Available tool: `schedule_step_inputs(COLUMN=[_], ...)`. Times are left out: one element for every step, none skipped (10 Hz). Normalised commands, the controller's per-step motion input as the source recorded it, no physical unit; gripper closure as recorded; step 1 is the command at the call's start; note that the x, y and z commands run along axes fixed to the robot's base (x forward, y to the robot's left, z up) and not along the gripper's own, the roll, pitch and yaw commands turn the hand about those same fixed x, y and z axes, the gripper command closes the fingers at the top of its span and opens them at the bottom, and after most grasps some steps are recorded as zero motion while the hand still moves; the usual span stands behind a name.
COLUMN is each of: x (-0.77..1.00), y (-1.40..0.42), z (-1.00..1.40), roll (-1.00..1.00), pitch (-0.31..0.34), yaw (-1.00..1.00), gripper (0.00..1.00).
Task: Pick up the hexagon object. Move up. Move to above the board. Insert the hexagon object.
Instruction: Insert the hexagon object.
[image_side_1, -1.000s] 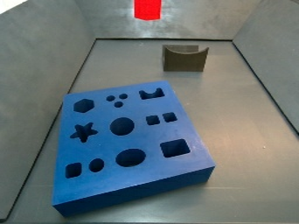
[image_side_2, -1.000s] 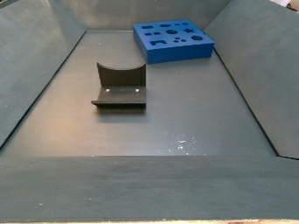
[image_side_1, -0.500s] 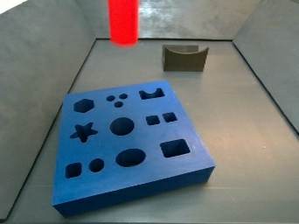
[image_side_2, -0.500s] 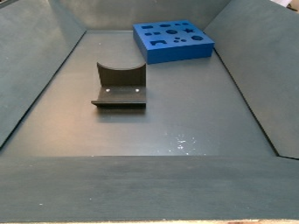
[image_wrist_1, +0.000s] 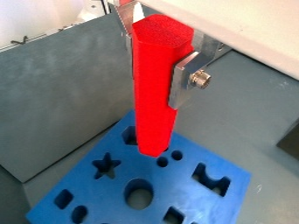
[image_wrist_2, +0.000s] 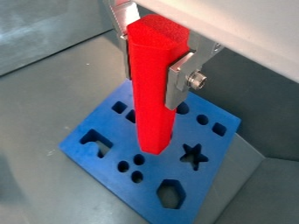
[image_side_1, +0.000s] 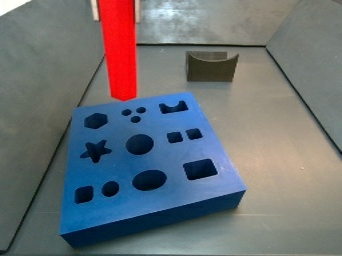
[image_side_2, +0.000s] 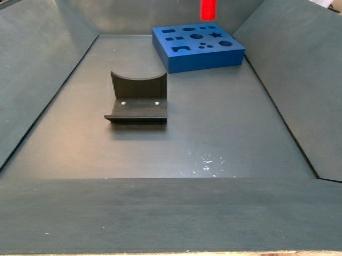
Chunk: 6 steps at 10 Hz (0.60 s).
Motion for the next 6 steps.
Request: schedule_step_inputs(x=[-0.22,-0.40,0.00,-0.66,-1.00,-0.09], y=[0.27,0.28,0.00,0.17,0.14,0.00], z=[-0.47,-0.33,0.00,-0.36,-0.45,-0.12], roll=[-0.10,-0.23,0.01,0.00,0.00,-0.10], pitch=[0.000,-0.050,0.000,-0.034,-0.079,-0.036], yaw=[0.90,0.61,0.00,0.25,0.19,0.07], gripper=[1.00,1.00,1.00,1.00,1.00,1.00])
